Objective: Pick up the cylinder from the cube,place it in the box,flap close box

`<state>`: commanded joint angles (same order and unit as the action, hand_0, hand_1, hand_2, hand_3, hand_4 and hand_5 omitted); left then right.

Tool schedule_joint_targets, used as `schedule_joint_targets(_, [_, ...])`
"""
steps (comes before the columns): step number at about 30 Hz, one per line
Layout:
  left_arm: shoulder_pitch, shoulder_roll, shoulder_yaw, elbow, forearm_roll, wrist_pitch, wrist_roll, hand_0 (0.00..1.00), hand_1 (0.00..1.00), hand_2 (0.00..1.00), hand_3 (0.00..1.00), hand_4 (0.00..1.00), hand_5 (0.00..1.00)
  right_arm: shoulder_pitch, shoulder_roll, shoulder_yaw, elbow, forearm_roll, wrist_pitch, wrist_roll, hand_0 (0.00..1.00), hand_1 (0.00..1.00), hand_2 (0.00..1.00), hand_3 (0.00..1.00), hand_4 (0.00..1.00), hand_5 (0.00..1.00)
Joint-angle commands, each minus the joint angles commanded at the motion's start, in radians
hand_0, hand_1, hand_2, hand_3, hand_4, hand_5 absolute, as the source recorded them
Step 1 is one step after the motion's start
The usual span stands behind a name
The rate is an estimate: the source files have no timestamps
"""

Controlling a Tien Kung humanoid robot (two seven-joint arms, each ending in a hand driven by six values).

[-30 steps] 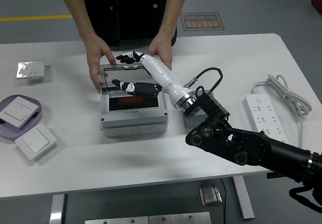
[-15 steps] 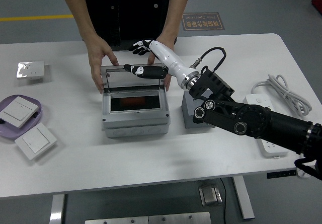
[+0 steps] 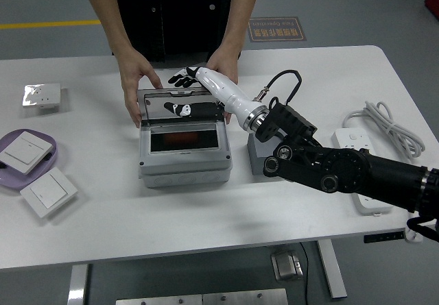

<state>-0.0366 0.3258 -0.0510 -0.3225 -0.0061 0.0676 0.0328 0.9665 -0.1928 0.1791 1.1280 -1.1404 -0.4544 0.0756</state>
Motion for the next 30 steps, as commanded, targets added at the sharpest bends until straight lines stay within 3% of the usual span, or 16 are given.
schedule_joint_targets(15, [0.006,-0.006,-0.012,0.001,0.016,0.001,0.007,0.612,0.629,0.609,0.636,0.729,0.232,-0.025,-0.069,0.041,0.156,-0.041,-0.016,-0.004,0.811,0.729,0.727,0.723,0.743,0.485])
schedule_joint_targets(19, [0.005,-0.006,-0.013,0.001,0.020,0.001,0.009,0.612,0.629,0.608,0.635,0.726,0.230,-0.017,-0.063,0.043,0.140,-0.024,-0.016,0.003,0.811,0.730,0.730,0.720,0.743,0.486])
schedule_joint_targets(24, [0.003,-0.006,-0.009,0.001,0.017,0.001,0.006,0.612,0.629,0.607,0.635,0.725,0.229,-0.022,-0.049,0.039,0.073,0.028,-0.009,0.013,0.811,0.731,0.730,0.721,0.741,0.483])
schedule_joint_targets(30, [0.008,-0.007,-0.009,0.001,0.013,0.002,0.006,0.612,0.629,0.606,0.635,0.725,0.228,-0.078,-0.088,0.011,0.142,0.026,0.006,-0.023,0.805,0.731,0.730,0.720,0.740,0.481])
